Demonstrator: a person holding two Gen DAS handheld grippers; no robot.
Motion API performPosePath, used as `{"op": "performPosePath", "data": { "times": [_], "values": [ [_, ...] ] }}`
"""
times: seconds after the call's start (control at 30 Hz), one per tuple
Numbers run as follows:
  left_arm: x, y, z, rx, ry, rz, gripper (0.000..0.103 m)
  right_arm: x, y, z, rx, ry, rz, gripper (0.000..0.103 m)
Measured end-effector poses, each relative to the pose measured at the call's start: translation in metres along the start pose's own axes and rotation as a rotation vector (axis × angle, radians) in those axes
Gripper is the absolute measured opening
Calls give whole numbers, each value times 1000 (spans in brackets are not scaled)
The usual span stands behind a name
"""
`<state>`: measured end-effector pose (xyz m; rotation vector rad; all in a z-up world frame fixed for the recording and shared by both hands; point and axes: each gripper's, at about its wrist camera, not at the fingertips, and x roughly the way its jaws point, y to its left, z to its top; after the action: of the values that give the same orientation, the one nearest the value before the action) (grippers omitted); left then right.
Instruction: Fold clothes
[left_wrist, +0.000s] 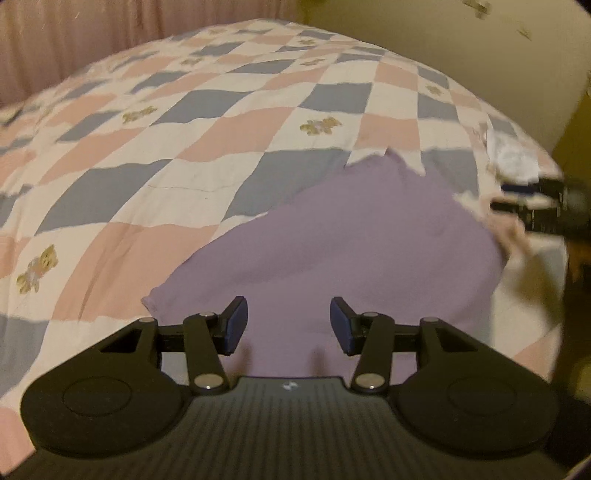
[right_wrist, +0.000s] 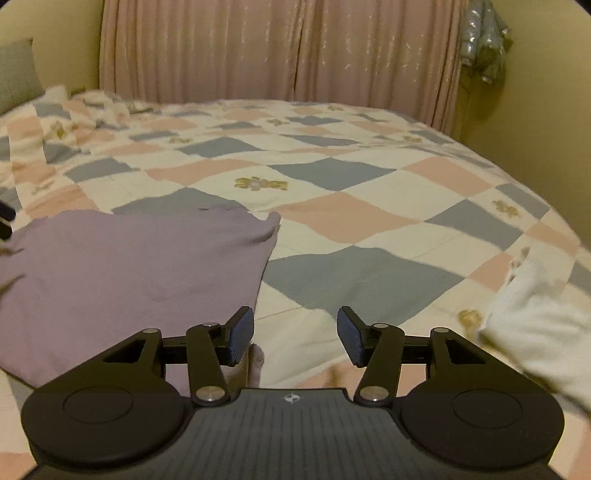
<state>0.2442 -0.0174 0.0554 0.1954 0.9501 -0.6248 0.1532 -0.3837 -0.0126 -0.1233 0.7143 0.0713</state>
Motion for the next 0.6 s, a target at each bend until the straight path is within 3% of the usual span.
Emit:
{"op": "performPosePath", "data": {
  "times": [0.17,0.23,0.3,0.6],
  "values": [
    [-53,-24,35,-127,2,4,56,-42,11,32,-48,17,-79,54],
    [-72,-39,48,-157,-2,10,61,-58,15,40,-70,-3,-128,64],
    [-87,-50,57,-174,-7,14,62,-70,19,45,-91,-18,-177,66],
    [-93,-36,72,-126,7,15,68,-61,28,45,55,140,-138,66]
  ]
}}
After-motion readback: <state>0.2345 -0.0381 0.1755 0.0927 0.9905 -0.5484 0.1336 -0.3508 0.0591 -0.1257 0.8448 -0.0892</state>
